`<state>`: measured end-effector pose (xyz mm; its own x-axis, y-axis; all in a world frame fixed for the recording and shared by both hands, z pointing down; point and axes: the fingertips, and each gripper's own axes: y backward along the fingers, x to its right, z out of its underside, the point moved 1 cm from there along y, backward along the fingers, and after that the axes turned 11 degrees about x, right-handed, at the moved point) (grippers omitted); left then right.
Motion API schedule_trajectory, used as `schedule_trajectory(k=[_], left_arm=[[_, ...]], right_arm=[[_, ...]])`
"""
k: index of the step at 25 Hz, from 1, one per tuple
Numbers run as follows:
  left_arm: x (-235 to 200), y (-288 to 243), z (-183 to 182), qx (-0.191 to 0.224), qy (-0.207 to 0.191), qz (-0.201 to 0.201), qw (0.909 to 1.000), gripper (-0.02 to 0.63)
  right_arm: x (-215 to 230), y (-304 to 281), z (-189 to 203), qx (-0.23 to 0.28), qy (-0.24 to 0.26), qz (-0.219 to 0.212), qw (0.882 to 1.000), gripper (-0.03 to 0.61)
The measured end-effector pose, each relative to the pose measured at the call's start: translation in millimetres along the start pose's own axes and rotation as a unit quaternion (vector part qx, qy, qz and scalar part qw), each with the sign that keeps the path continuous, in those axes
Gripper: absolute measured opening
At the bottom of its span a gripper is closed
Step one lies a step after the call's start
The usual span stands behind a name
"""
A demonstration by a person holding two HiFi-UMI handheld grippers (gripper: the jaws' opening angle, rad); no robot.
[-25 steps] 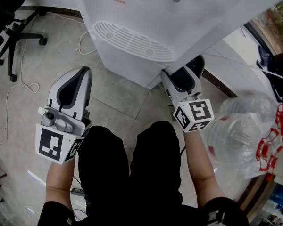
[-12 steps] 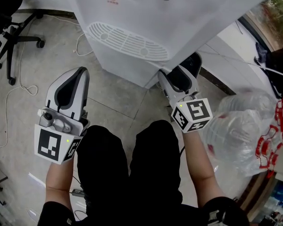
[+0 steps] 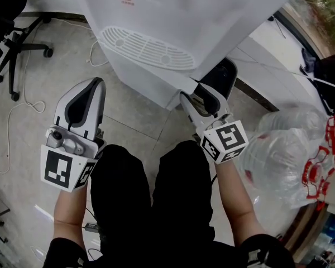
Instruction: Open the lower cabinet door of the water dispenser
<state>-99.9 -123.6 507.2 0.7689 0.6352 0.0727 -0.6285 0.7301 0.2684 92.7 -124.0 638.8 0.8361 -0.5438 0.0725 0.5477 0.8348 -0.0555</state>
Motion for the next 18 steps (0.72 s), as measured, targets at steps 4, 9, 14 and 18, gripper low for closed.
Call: schedule_trajectory(k=[4, 9, 14, 18], left_arm=[[2, -2, -3, 0.002, -0.003, -0.002, 1.0, 0.008], [2, 1, -4, 0.001, -0.004, -0.007, 1.0, 0.009], [4, 1, -6, -0.001, -0.007, -0.008, 0.9999, 0.008], [5, -1, -6, 0.0, -0.006, -0.006, 1.0, 0.008]], right_arm=[[-5, 4, 0, -0.001, -0.007, -0.021, 1.0, 0.196], [-14, 9, -2, -0.01, -0.012, -0.055, 0.998, 0.196], [-21, 12, -4, -0.012, -0.018, -0.084, 0.996, 0.196], [-24, 16, -5, -0.011, -0.017, -0.103, 0.994, 0.196]])
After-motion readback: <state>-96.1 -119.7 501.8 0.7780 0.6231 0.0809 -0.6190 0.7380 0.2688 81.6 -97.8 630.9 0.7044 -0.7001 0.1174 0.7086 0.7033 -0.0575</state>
